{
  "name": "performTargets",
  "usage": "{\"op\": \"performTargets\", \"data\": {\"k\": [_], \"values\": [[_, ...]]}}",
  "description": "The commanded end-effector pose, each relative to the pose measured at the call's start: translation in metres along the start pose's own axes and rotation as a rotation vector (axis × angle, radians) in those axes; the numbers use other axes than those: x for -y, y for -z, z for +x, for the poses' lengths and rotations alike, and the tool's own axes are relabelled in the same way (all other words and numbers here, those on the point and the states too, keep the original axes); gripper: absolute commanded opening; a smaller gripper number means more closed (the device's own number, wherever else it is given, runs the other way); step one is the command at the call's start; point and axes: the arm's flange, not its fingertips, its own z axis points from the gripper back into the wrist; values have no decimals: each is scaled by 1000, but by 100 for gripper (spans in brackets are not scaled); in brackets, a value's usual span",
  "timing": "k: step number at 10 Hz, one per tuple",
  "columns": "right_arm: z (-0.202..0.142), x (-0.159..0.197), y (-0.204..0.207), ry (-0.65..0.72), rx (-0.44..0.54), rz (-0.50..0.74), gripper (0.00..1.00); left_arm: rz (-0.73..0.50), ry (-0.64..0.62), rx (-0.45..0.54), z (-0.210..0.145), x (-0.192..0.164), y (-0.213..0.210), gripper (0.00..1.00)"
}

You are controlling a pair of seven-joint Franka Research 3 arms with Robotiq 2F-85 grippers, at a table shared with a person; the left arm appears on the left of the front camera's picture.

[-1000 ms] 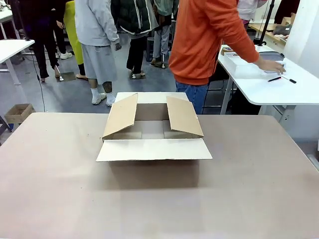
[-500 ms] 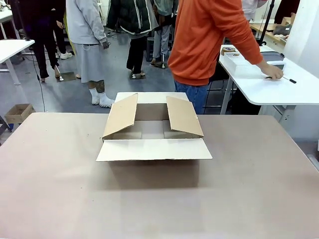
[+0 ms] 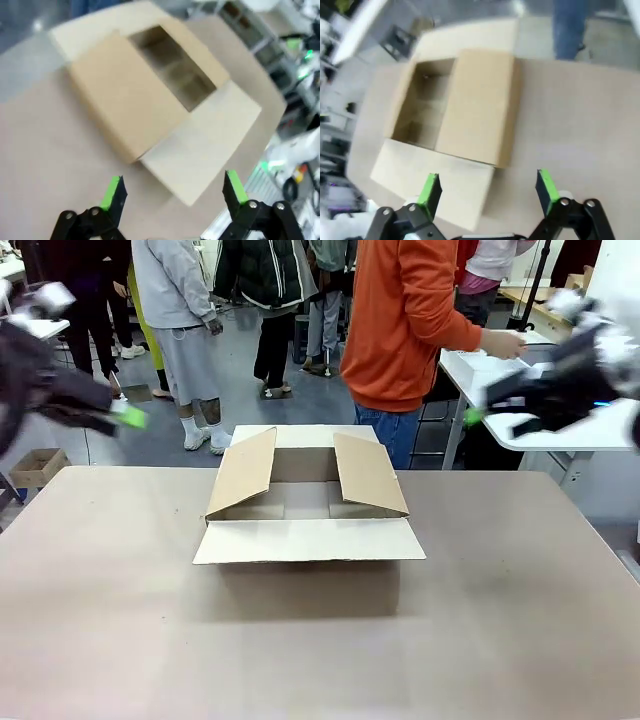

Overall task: Pack the gift set into the box.
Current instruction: Place both hands on the side flaps of the Package Box and spread them outward.

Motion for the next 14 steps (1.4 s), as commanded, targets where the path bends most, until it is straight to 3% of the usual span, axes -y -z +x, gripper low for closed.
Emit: {"op": "performTargets", "data": {"k": [1, 2, 4, 5, 6, 8, 10, 12, 14], "values": [[13, -10, 34, -125, -12, -80, 100, 80, 10, -166, 24, -9, 40, 100], [0, 0, 0, 0, 0, 0, 100, 0, 0, 0, 0, 0, 0, 100], [0, 0, 0, 0, 0, 0, 100, 0, 0, 0, 0, 0, 0, 100], [0, 0, 0, 0, 0, 0, 100, 8, 13, -59, 19, 14, 32, 100], [5, -5, 12, -33, -4, -3, 100, 98, 45, -88, 44, 43, 52, 100], [-15, -37, 42, -83, 35, -62, 100, 191, 58, -243, 107, 61, 90, 100], [-52, -59, 58, -144, 79, -92, 100, 274, -43, -362, 157, 53, 134, 100], [-81, -64, 61, -187, 87, -51, 100, 378, -159, -375, 174, 38, 165, 100], [-87, -53, 60, -135, 78, 12, 100, 420, -236, -367, 179, 23, 187, 100]]}}
